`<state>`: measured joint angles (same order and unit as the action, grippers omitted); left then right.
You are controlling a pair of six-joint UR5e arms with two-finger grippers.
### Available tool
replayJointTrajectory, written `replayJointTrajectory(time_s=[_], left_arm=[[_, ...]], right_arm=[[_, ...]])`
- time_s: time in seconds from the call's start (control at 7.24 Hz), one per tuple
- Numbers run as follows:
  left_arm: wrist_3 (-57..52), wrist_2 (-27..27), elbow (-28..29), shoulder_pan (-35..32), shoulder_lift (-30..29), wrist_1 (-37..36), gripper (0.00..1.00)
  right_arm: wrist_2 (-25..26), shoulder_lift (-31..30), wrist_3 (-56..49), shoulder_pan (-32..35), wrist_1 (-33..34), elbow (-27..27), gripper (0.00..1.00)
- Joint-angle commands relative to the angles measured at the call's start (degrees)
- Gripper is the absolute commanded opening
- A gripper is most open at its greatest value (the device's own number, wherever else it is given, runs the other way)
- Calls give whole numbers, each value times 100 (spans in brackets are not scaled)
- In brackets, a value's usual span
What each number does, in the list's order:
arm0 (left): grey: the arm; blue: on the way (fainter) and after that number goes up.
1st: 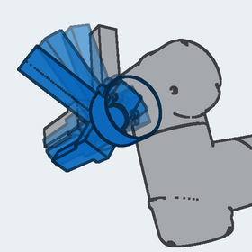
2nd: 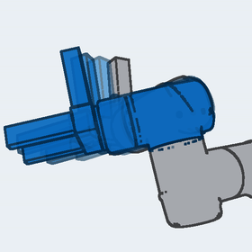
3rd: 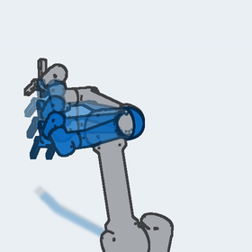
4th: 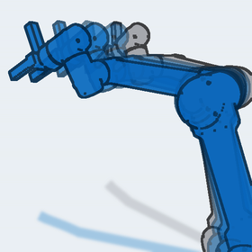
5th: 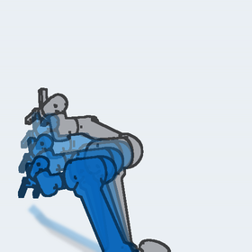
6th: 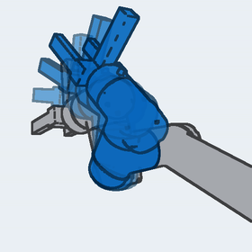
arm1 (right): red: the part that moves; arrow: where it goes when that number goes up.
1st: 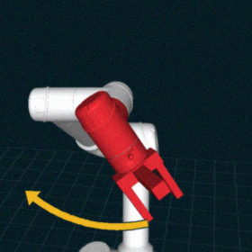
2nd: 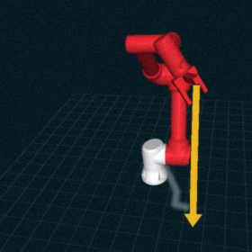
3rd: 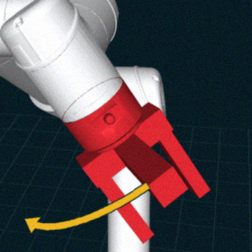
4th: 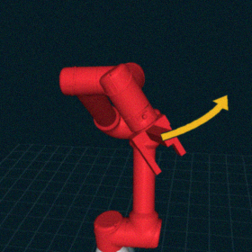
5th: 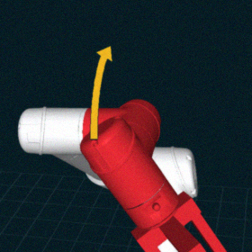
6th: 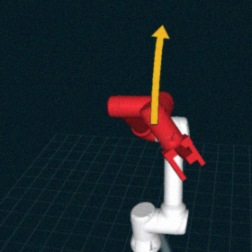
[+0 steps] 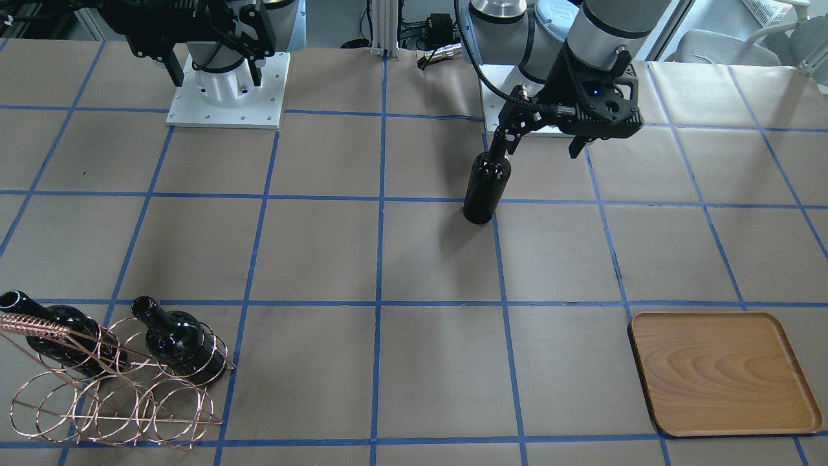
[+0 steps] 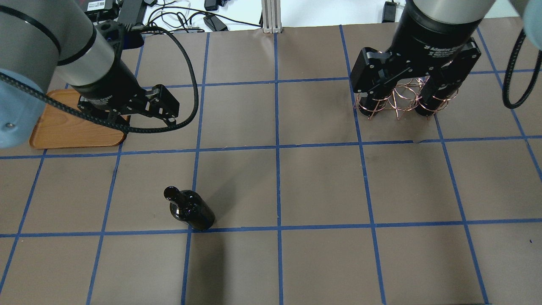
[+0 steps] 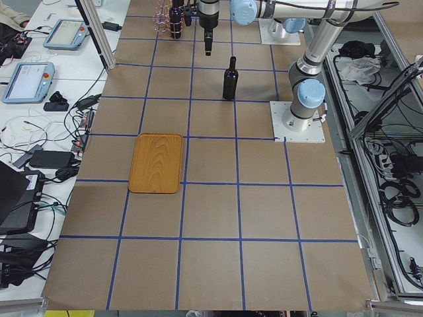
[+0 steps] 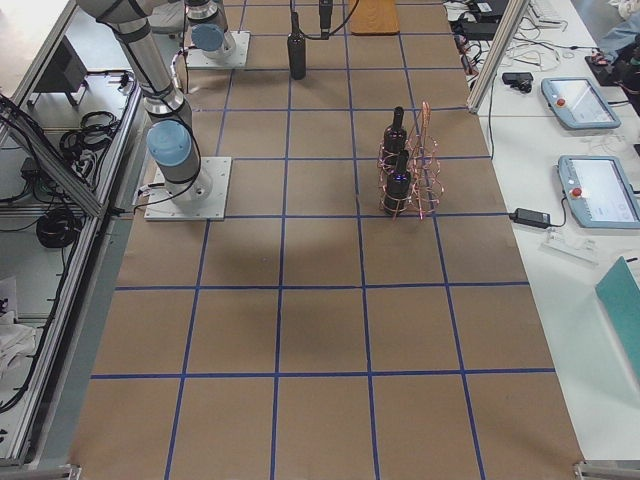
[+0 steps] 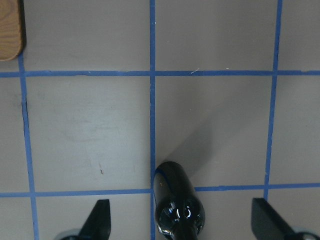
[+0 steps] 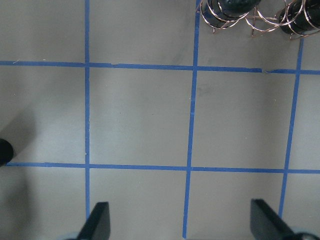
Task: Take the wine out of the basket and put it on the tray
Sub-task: 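Lower the left gripper onto the bottle neck and close it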
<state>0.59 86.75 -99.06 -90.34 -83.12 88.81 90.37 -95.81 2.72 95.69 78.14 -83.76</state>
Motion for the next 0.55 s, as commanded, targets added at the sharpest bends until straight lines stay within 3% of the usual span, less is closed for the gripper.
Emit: replayJointTrajectory(time_s=[0.0, 0.41], left_arm=[[37, 9, -716, -89, 312, 13, 100], [28, 0, -1070, -98, 332, 13, 100]], right_arm=[[-11, -79, -61, -112, 26, -123, 100], [-2, -79, -104, -112, 17, -123, 100]])
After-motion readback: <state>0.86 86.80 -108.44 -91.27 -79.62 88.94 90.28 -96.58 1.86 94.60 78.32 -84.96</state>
